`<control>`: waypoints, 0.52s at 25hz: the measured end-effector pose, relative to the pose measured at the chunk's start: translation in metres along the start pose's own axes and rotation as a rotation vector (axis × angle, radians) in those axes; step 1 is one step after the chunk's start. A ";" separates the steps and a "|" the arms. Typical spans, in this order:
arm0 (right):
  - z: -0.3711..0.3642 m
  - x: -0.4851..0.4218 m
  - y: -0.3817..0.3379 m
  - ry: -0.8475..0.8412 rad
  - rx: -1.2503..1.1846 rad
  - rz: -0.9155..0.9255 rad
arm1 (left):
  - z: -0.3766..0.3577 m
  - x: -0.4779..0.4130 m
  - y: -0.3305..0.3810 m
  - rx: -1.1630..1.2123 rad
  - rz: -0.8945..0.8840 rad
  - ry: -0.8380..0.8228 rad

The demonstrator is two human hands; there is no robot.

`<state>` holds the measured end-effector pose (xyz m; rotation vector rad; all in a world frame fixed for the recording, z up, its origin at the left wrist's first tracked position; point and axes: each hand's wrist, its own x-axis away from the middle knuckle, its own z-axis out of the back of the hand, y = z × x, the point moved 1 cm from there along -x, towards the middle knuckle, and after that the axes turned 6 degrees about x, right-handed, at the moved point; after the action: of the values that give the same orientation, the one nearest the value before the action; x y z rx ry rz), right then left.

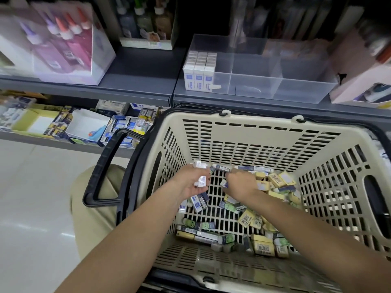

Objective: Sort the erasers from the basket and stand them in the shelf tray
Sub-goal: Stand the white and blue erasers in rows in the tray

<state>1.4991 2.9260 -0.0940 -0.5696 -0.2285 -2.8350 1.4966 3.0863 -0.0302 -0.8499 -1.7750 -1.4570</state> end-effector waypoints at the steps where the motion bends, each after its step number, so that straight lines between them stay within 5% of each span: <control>1: 0.001 -0.002 -0.001 0.006 0.012 -0.013 | 0.002 -0.005 -0.005 -0.028 0.013 0.012; 6: 0.004 -0.005 0.004 -0.079 -0.150 -0.036 | 0.011 -0.020 -0.018 -0.076 0.050 0.073; 13: 0.034 0.002 -0.008 -0.104 -1.367 -0.126 | 0.000 -0.016 -0.018 0.160 0.046 -0.170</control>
<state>1.5072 2.9404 -0.0630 -0.8953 1.7828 -2.6568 1.4908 3.0824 -0.0531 -0.9473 -1.9544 -1.2248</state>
